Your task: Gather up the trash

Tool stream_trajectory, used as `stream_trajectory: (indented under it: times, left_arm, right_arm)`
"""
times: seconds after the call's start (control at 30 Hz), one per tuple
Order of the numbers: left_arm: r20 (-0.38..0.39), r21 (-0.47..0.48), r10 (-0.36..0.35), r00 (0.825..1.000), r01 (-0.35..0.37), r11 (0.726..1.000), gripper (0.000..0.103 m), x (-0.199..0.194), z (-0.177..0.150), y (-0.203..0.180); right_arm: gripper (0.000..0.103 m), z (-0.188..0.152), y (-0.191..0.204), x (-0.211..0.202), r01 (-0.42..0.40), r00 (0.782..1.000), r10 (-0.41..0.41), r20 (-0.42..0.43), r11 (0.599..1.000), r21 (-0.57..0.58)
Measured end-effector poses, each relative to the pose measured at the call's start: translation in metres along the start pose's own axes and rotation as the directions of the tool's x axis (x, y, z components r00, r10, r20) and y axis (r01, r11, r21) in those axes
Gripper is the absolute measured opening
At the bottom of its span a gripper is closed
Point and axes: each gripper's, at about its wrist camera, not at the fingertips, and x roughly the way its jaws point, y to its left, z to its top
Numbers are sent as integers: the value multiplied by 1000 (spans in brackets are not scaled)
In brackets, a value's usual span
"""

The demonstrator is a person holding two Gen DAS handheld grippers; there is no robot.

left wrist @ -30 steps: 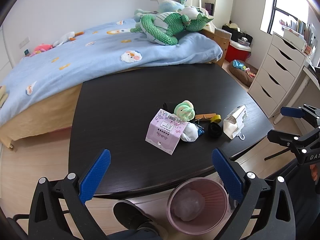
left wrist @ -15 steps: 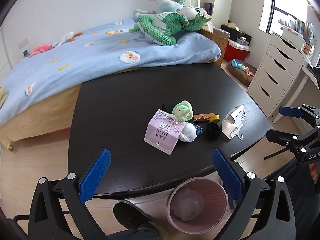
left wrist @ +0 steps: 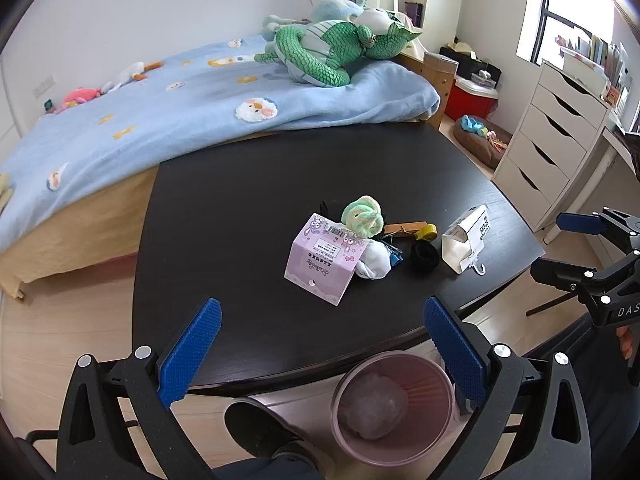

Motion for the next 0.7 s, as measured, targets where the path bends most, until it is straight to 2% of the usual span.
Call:
stream_trajectory:
  times: [0.43,0.7]
  left_arm:
    - [-5,-1,-4,1000,4,1000,97,2,-3,-2]
    - [-10,2,-8,1000,8,1000,97,5,-4,-3]
  right_arm:
    - [100,-2,-3,3,3,1000,-3,-3,1000,7]
    - [100,6,-15,17,-8,999,9,-33,1000,22]
